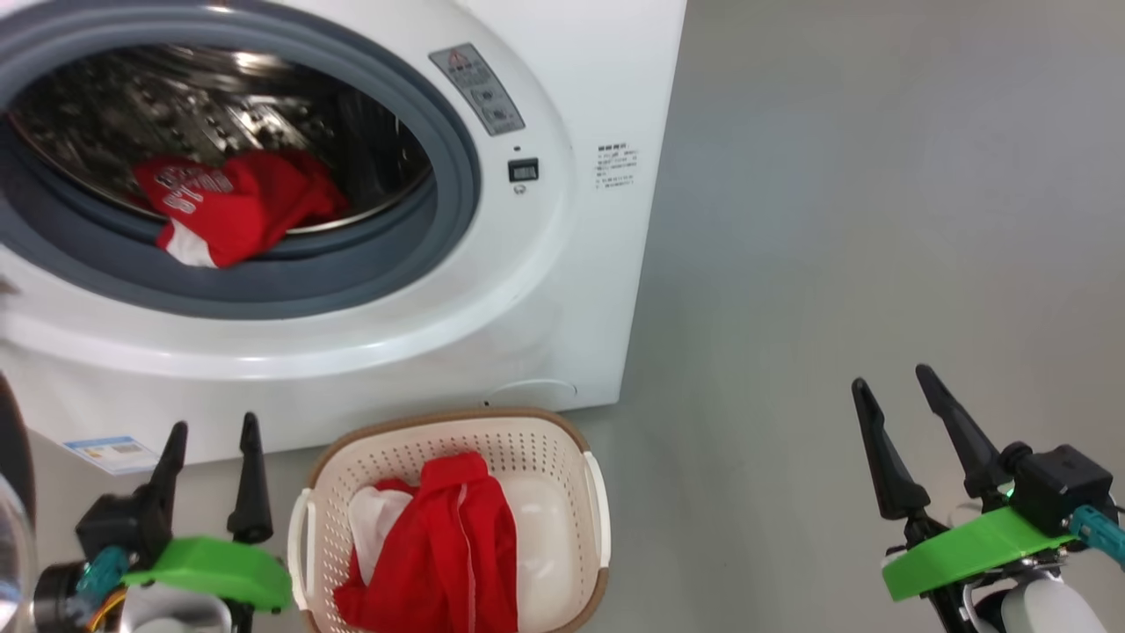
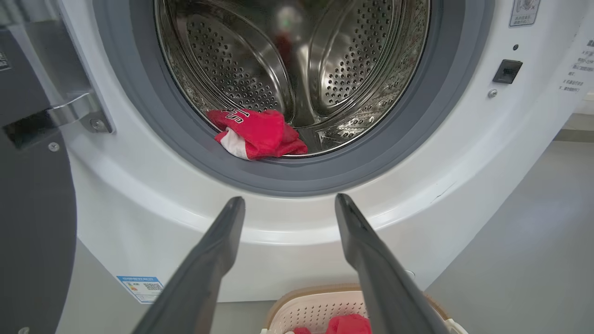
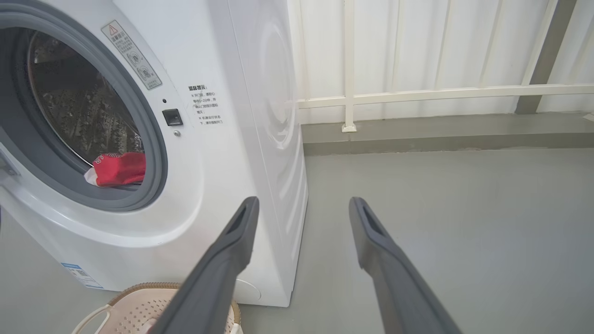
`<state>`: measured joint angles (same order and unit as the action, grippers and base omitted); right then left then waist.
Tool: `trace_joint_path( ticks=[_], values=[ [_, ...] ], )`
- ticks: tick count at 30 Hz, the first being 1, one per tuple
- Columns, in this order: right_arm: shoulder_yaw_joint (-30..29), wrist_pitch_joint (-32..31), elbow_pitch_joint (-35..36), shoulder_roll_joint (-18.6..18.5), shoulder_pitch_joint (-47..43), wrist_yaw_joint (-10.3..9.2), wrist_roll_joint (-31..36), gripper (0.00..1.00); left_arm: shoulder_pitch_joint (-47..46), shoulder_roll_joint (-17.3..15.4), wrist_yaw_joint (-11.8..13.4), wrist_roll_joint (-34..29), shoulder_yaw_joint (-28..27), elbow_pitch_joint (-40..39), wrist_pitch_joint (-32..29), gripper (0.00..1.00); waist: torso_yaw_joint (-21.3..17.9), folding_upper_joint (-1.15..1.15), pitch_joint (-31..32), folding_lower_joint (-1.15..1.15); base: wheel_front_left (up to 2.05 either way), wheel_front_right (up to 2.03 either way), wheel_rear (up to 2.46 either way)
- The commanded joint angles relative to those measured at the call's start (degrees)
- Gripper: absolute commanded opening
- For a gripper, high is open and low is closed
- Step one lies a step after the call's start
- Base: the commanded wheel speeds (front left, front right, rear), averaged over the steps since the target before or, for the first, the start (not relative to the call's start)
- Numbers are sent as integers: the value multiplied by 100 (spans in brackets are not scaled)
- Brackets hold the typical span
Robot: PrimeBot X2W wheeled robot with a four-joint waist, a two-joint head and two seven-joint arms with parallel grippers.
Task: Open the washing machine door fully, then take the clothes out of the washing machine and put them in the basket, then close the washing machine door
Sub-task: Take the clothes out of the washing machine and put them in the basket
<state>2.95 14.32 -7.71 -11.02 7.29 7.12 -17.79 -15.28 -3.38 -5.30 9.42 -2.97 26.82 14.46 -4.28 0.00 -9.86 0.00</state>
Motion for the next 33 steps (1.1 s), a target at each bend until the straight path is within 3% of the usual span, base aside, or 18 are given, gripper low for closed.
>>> trace_joint_path(
  ticks=[1,20,33],
  values=[
    [89,68,125,-76,-101,36,-39,100,169,-93,-29,-92,-260,-357,53,100,89,0,236,0,0,0,0],
    [-120,68,210,-142,-566,36,-44,100,1240,23,-60,-244,-438,-1585,53,100,240,0,539,0,0,0,0],
    [-211,68,246,-137,-614,36,-26,100,1399,46,-35,-183,-391,-1828,53,100,265,0,503,0,0,0,0]
  ],
)
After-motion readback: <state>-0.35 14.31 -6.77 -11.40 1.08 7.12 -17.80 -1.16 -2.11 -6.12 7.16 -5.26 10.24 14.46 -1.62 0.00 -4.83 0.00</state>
